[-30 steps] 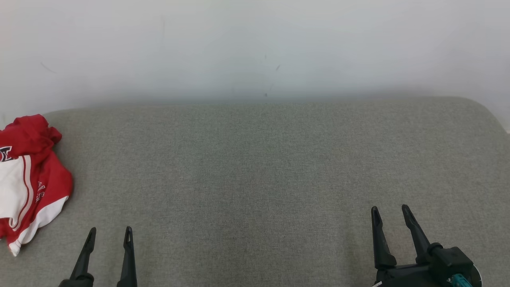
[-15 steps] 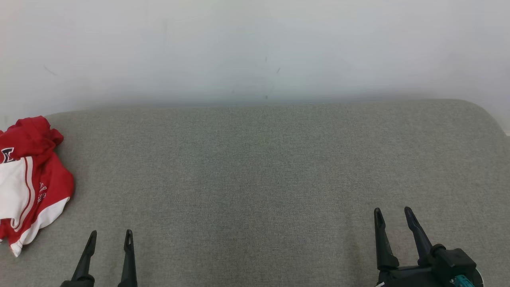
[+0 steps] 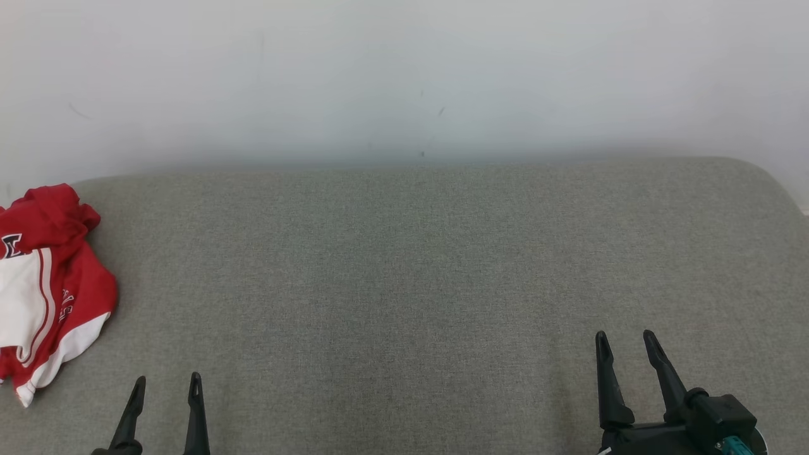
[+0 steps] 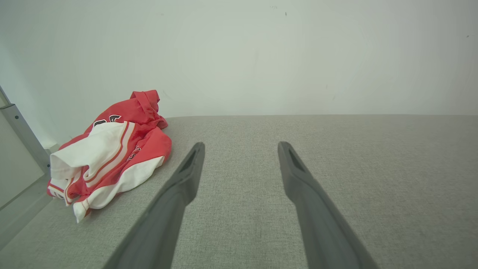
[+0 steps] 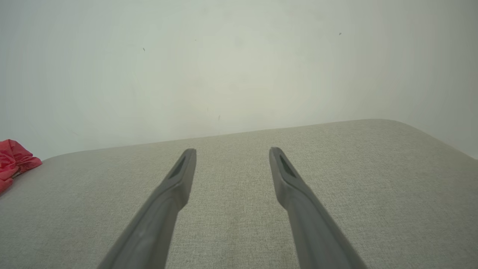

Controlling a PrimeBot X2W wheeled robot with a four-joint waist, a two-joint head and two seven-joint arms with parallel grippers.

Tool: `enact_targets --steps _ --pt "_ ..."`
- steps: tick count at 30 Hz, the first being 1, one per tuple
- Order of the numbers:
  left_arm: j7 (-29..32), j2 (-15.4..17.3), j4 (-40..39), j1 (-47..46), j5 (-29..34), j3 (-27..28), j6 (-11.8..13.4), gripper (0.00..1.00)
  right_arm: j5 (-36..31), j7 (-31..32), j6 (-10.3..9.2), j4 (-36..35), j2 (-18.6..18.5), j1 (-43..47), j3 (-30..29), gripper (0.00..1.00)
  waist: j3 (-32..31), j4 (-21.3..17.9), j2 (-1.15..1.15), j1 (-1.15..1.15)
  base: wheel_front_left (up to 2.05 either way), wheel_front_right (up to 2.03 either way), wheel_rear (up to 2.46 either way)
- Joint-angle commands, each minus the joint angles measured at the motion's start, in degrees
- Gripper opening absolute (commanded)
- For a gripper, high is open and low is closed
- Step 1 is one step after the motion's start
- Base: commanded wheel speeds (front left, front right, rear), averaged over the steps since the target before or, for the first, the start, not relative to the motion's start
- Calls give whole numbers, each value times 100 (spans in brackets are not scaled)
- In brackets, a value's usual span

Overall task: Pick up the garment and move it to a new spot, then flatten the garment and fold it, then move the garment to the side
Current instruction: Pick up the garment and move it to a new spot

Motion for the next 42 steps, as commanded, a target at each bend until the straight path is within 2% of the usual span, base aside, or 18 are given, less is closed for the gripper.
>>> enact_targets --steps 1,16,22,33,42 --pt "-22 -2 22 -43 -38 13 -5 100 43 -6 -12 12 5 -12 -10 100 0 3 0 0 0 0 0" --pt "-22 -23 82 -58 -42 36 -23 100 87 -6 -12 26 5 51 -27 100 -24 86 0 0 0 0 0" --pt "-22 25 130 -105 -28 14 -41 100 140 -5 -12 34 5 92 -54 100 7 440 0 0 0 0 0" --pt "-22 39 133 -69 -6 -39 11 100 168 -5 -12 64 6 109 -117 100 32 1385 0 0 0 0 0" --pt "-21 73 232 -80 -89 71 8 100 70 -5 -12 78 5 98 -83 100 41 2000 0 0 0 0 0"
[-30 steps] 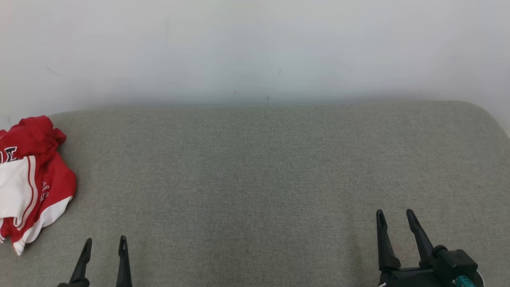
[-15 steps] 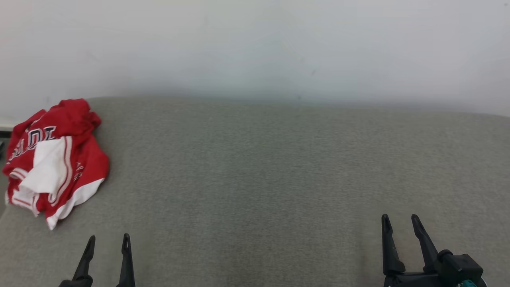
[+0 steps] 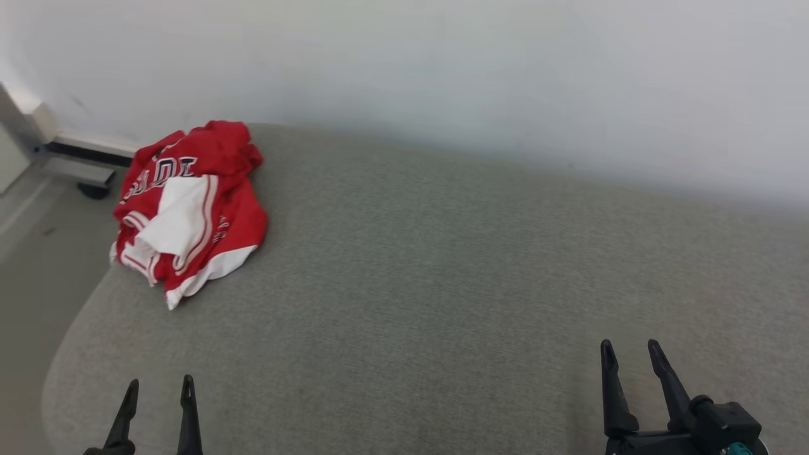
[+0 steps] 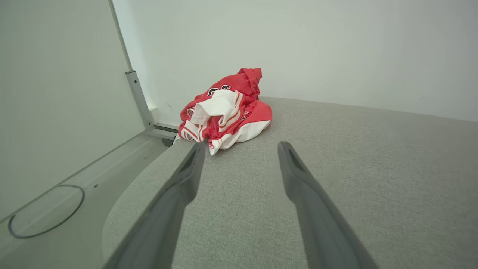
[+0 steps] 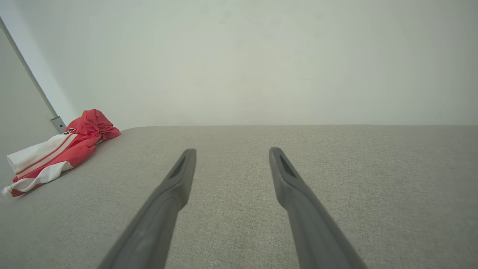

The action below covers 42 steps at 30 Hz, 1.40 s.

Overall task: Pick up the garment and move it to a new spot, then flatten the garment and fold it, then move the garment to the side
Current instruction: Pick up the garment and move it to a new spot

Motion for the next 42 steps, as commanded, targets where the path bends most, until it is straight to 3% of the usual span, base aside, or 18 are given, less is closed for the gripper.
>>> enact_targets --steps 1,11,22,32,42 --pt "-20 2 7 6 0 25 14 100 -65 -4 -12 -4 6 6 7 100 12 330 0 0 0 0 0" --pt "-21 -5 21 66 65 76 31 100 -76 -4 -12 28 5 40 78 100 -40 722 0 0 0 0 0" --pt "-21 26 80 18 87 212 73 100 -7 -4 -12 35 5 21 164 100 -78 703 0 0 0 0 0" --pt "-21 246 111 -965 -135 401 44 100 -242 -4 -12 -109 4 -276 116 100 412 229 0 0 0 0 0" --pt "-20 758 486 -2681 -992 894 -33 100 -662 -4 -12 -560 -97 -913 -43 100 1700 -605 0 0 0 0 0"
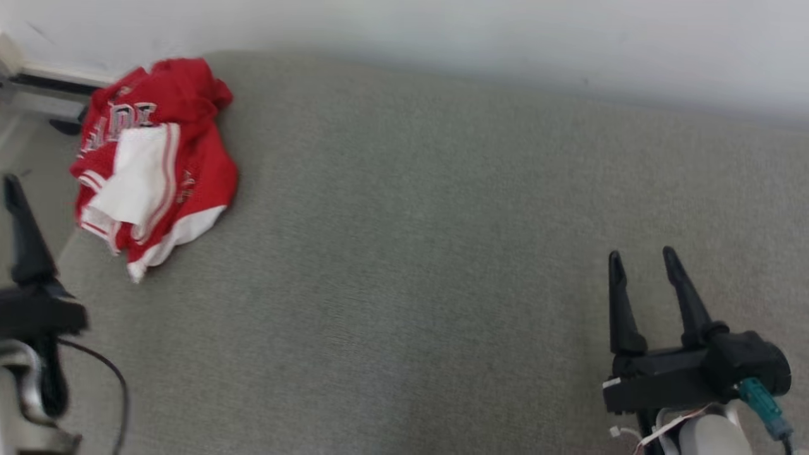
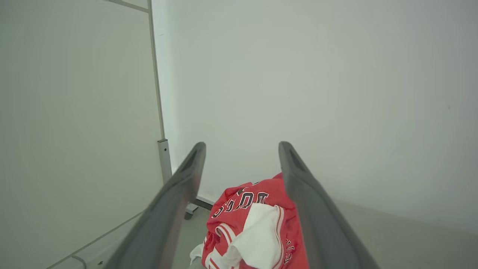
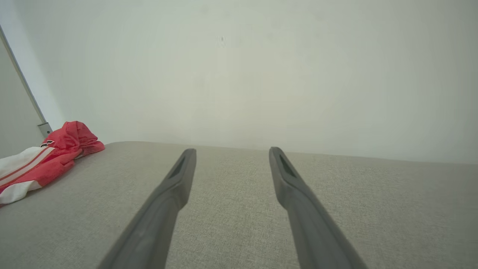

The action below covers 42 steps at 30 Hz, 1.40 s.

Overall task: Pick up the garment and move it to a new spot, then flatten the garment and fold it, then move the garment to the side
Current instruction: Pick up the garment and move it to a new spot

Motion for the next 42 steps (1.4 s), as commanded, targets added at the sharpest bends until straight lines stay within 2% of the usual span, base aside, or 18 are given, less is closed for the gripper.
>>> enact_targets --steps 1,13,17,20,25,30,36,37,38,39,40,42 --pt "-21 144 65 -228 -48 41 -18 100 -31 -4 -12 -65 -48 -108 -22 100 830 -658 0 -1 0 0 0" --pt "186 1168 1180 -1828 -668 321 -32 100 -158 -4 -12 -958 -346 -328 -382 100 2015 -1355 0 -1 0 0 0" --pt "440 1482 1677 -2166 -759 178 -38 100 -155 -4 -12 -1293 -412 -271 -515 100 2242 -1443 0 -1 0 0 0" --pt "568 1598 1942 -2311 -842 79 -34 100 -171 -4 -12 -1440 -438 -226 -557 100 2323 -1456 0 -1 0 0 0" --pt "1158 1919 2739 -2653 -1135 -424 -34 100 -199 -4 -12 -1761 -514 -144 -623 100 2476 -1457 0 -1 0 0 0" --pt "1610 2062 3350 -2848 -1204 -726 -35 100 -235 -4 -12 -1886 -505 -88 -604 100 2513 -1437 0 -1 0 0 0" --pt "2111 2048 3935 -3064 -1261 -995 -34 100 -261 -4 -12 -1929 -520 -61 -562 100 2462 -1387 0 -1 0 0 0" --pt "2205 2047 4044 -3106 -1297 -1015 -34 91 -263 -4 -12 -1920 -532 -67 -558 100 2445 -1381 0 -1 0 0 0" --pt "2235 2050 4093 -3149 -1316 -1043 -34 64 -261 -4 -12 -1912 -536 -72 -554 100 2429 -1377 0 -1 0 0 0" --pt "2166 2067 4130 -3182 -1302 -1057 -34 14 -262 -4 -12 -1908 -531 -73 -539 100 2412 -1372 0 -1 0 0 0" --pt "2132 2061 4207 -3210 -1348 -1026 -34 0 -262 -4 -12 -1892 -533 -74 -529 100 2391 -1368 0 -1 0 0 0" --pt "1973 2122 4272 -3287 -1314 -1036 -10 0 -255 -4 -12 -1861 -534 -59 -511 100 2341 -1366 0 -1 0 0 0"
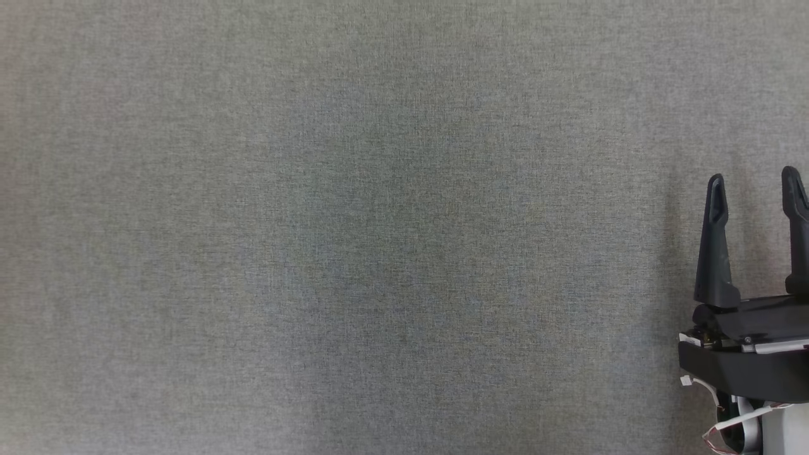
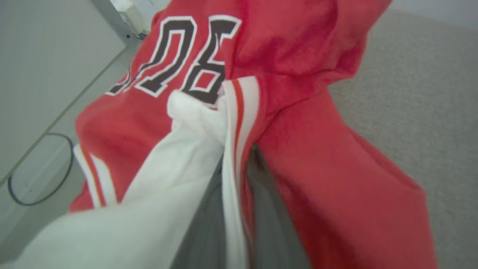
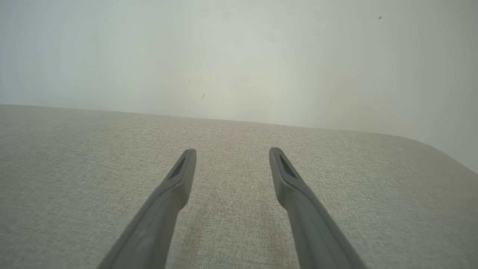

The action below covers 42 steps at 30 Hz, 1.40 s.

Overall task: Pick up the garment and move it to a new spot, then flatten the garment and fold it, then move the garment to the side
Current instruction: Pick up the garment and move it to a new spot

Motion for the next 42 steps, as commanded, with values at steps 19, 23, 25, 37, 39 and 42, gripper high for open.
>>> enact_targets --steps 19,23,25,37,39,42 --pt "-1274 131 -1035 -1317 553 -619 58 0 187 -4 -12 468 318 20 298 100 -1117 -85 -1 0 0 0 0" --pt "-1017 12 -1674 -1689 663 -887 45 0 252 -5 -12 578 454 55 357 100 -1333 -221 -1 0 0 0 0" --pt "-844 -82 -2019 -1867 649 -1034 34 0 292 -4 -12 633 506 54 385 100 -1419 -314 -1 0 0 0 0" --pt "-43 -1552 -3649 -2097 500 -2097 99 0 688 -4 -12 880 609 56 550 100 -1733 -1138 -1 0 0 0 0" --pt "-32 -1808 -3744 -1914 420 -2207 144 0 755 -5 -12 887 610 46 590 100 -1722 -1300 -1 0 0 0 0" --pt "-51 -2099 -3839 -1610 361 -2380 197 0 809 -4 -12 895 610 36 586 100 -1688 -1516 -1 0 0 0 0"
